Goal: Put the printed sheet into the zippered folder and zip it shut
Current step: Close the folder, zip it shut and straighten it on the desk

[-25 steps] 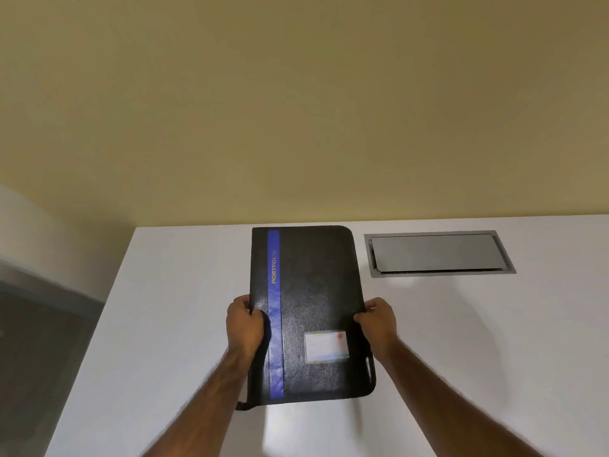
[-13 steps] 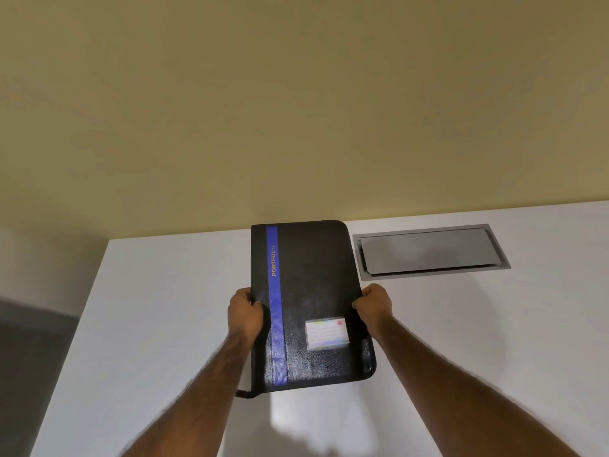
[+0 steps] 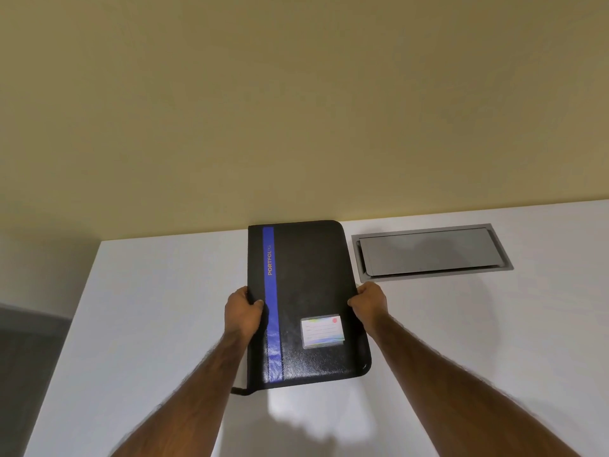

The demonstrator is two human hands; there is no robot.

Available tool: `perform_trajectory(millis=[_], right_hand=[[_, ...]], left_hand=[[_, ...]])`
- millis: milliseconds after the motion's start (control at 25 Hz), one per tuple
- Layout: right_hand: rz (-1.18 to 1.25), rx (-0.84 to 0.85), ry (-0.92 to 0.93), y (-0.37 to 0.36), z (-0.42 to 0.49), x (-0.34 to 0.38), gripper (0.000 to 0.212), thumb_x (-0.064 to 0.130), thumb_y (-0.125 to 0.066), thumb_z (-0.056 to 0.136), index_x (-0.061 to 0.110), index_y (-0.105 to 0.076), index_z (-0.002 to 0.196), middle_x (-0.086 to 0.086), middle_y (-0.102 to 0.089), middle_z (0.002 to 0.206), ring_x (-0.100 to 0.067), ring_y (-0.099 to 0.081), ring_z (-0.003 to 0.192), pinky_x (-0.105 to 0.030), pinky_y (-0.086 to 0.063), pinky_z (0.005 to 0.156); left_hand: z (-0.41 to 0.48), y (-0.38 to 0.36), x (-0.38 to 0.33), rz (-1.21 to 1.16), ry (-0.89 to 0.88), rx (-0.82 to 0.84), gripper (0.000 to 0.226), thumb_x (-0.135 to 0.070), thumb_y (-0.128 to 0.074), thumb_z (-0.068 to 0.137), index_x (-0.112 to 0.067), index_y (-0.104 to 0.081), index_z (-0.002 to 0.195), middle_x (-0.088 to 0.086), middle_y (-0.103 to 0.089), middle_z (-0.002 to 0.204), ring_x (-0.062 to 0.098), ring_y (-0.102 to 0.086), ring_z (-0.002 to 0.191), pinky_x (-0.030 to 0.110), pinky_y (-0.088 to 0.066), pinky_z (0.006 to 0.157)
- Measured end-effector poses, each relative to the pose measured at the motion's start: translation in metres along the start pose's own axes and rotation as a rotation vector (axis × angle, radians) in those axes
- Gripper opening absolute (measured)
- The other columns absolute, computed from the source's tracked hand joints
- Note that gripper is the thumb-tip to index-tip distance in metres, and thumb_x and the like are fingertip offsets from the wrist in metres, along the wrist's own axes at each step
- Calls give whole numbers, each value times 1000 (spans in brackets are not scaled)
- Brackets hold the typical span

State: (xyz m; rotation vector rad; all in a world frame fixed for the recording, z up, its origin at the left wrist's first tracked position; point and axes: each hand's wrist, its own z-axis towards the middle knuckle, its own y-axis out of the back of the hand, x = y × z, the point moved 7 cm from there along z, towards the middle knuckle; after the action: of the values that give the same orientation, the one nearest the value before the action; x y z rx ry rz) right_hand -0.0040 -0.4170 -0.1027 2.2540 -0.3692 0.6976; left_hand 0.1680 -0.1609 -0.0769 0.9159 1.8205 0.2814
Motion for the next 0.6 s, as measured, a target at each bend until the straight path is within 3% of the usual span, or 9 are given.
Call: perform_trajectory(millis=[200, 280, 360, 440, 520, 600], right_hand=[[26, -18, 20, 0, -2, 5, 28, 18, -62, 96, 16, -51, 71, -1, -56, 71, -16, -58, 66, -21, -49, 59], [18, -28, 36, 2, -5, 8, 27, 19, -61, 97, 16, -53, 72, -2, -58, 72, -17, -60, 68, -29, -57, 67], [-34, -1, 80, -1, -11, 15, 12, 24, -60, 96, 13, -61, 91, -5, -65, 93, -22, -65, 85, -40, -60, 85], [-284, 22, 205, -10, -22, 23, 44, 32, -59, 94, 11, -51, 132, -11, -55, 131, -30, -57, 118, -45, -51, 101], [-581, 8, 372, -25, -37, 23, 75, 40, -56, 95, 10, -22, 155, -15, -24, 160, -36, -28, 147, -50, -34, 115], [-770, 14, 543, -40, -52, 20, 82, 45, -50, 98, 11, -6, 159, -14, 1, 168, -35, -1, 155, -51, -15, 122]], left_hand=[[-6, -9, -8, -70, -28, 14, 34, -12, -64, 94, -7, -60, 127, 9, -70, 120, 29, -68, 105, 40, -57, 93], [-10, -14, -9, -48, -82, 10, 41, -15, -68, 91, -10, -56, 129, 8, -67, 123, 28, -66, 108, 46, -56, 98], [-15, -22, -8, 49, -137, 3, 56, -20, -67, 91, -10, -44, 141, 12, -54, 140, 30, -55, 126, 48, -47, 109], [-23, -35, -6, 228, -189, 19, 73, -27, -59, 98, -9, -21, 157, 11, -24, 164, 30, -27, 150, 44, -27, 123], [-30, -49, -4, 400, -285, 32, 76, -35, -49, 102, -11, -8, 161, 8, -3, 170, 28, -7, 156, 42, -13, 126], [-36, -63, 2, 575, -372, 53, 73, -44, -35, 104, -13, -2, 161, 7, 5, 170, 29, 2, 157, 43, -4, 126]])
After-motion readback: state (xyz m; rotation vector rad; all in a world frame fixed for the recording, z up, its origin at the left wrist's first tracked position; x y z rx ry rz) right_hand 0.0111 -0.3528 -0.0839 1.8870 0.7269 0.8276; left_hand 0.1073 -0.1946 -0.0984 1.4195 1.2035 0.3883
